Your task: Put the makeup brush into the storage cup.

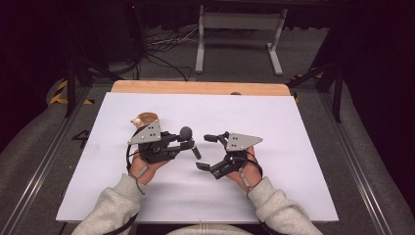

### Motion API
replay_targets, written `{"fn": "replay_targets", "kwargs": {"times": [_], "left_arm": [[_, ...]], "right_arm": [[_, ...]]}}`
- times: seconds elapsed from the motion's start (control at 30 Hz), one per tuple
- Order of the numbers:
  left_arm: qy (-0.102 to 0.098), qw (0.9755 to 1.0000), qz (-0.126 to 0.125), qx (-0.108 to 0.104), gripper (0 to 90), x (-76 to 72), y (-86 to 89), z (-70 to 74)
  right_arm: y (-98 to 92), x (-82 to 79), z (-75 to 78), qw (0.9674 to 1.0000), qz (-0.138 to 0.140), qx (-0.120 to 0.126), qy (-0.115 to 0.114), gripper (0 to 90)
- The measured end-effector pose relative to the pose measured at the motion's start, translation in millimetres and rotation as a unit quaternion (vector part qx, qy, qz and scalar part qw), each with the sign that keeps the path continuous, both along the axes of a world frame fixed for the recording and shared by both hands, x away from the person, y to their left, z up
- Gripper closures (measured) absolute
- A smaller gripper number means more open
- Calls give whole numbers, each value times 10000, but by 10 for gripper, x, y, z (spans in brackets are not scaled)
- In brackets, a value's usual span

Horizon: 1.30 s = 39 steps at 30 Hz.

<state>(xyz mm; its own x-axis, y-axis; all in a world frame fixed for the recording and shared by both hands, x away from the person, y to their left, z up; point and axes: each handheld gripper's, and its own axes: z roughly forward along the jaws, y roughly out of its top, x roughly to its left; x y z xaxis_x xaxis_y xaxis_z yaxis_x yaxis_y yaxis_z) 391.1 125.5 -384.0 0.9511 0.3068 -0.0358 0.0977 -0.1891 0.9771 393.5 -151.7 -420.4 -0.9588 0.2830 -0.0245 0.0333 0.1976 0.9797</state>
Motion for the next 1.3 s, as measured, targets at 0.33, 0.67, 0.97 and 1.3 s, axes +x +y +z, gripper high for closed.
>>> {"fn": "replay_targets", "kwargs": {"times": [0.33, 0.67, 0.97, 1.3], "left_arm": [[-43, 9998, 185, 24, 702, 30, 87, 50], [-56, 9993, 336, 138, 702, 158, 191, 175], [21, 9991, 417, 58, 702, 268, 290, 227], [-20, 9981, 611, 85, 702, 388, 367, 327]], "right_arm": [[-321, -51, 105, 9991, -380, 176, -10, 0], [-670, -127, 80, 9962, -845, 190, 38, 0], [-890, -164, 48, 9922, -1231, 121, 174, 0], [-1017, -202, 12, 9908, -1334, 76, 234, 0]]}}
